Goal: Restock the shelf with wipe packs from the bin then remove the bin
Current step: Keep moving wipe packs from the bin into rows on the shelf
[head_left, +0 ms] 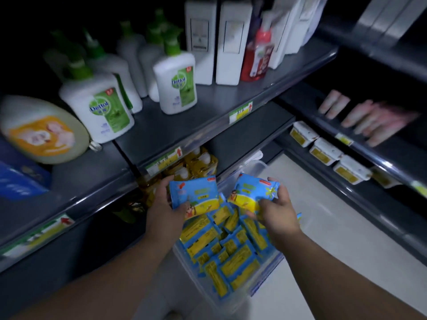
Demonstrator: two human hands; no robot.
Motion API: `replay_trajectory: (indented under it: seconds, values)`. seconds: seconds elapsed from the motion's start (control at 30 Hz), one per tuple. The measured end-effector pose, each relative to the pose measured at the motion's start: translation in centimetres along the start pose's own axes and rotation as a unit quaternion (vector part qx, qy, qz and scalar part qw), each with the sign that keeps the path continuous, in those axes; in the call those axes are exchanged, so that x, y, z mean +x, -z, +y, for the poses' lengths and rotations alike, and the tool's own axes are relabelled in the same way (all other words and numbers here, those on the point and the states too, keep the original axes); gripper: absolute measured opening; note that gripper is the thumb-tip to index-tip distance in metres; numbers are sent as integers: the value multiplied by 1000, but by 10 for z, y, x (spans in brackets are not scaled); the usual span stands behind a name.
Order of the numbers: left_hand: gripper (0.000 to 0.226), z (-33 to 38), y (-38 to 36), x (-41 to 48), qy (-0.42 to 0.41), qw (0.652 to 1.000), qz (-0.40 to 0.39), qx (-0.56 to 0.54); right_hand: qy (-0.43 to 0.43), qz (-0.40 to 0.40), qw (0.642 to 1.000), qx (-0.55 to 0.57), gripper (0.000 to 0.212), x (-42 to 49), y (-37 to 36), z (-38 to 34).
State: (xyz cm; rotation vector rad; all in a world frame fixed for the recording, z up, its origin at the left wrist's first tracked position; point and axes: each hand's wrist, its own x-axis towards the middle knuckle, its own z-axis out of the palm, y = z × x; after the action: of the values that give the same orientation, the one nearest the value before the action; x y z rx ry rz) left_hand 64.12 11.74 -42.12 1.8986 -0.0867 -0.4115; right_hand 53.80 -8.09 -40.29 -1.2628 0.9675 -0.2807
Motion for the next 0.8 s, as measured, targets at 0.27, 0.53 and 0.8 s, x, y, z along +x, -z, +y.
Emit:
replay_trajectory:
  seconds: [0.27,0.53,0.8]
  values:
    - [58,67,33,-57,-52,997,64,-11,70,-27,994,80,31,-71,10,-59]
    - [55,114,83,-161,-85,983,145,-70,79,-227,970,24,40,-158,35,-104]
    - [45,161,167,-249,-144,967,177,-117,90,-382,920,4,44,-243,5,-158]
